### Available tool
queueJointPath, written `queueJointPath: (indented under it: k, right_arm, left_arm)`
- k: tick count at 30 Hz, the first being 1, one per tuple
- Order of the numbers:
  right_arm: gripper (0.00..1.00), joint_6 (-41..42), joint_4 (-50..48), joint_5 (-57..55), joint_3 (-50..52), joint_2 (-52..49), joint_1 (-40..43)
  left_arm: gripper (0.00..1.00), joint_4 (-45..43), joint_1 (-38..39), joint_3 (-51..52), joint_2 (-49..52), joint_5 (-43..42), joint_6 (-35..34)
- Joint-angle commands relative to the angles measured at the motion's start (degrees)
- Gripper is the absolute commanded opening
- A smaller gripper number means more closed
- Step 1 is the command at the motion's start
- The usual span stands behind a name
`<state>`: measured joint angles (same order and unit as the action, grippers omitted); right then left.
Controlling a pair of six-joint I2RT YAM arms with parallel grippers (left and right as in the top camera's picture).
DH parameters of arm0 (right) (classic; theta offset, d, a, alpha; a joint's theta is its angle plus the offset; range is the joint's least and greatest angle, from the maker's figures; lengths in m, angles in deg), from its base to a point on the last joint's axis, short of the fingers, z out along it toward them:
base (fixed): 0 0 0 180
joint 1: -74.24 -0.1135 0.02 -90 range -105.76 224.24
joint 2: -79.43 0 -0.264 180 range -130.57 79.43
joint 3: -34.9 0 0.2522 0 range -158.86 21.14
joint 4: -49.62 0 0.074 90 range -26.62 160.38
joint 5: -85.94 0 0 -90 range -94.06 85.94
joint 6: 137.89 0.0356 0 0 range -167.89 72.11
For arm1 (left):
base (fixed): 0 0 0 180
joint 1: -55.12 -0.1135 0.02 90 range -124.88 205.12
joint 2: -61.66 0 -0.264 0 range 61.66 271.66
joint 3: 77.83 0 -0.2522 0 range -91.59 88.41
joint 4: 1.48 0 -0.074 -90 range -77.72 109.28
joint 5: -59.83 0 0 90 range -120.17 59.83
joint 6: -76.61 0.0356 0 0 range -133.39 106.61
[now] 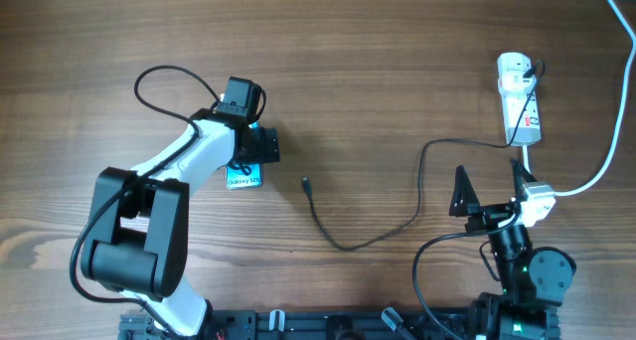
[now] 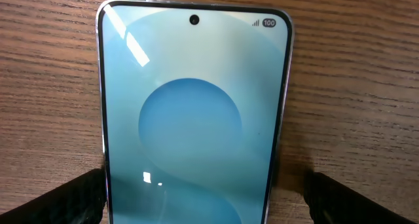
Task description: Plug charger to phone and switch on socket
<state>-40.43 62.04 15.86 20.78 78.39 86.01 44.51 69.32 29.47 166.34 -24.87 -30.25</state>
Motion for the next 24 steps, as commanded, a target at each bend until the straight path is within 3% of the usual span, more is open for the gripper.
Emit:
queueJointPath:
  k: [1,16,24]
  right_arm:
    - [1.0,0.4,-0.3,0.5,0.1,0.5,-0.2]
    - [1.0,0.4,-0.3,0.5,0.1,0.5,-0.2]
    - [1.0,0.4,-0.3,0.5,0.1,0.5,-0.2]
  left_arm:
    - [1.0,0.5,-0.5,2.9,4.1,2.3,1.2]
    - [0.9,0.5,-1.7,2.9,4.1,0.8,2.1]
    - [0.9,0.9,-1.7,2.9,4.1,3.3,2.3]
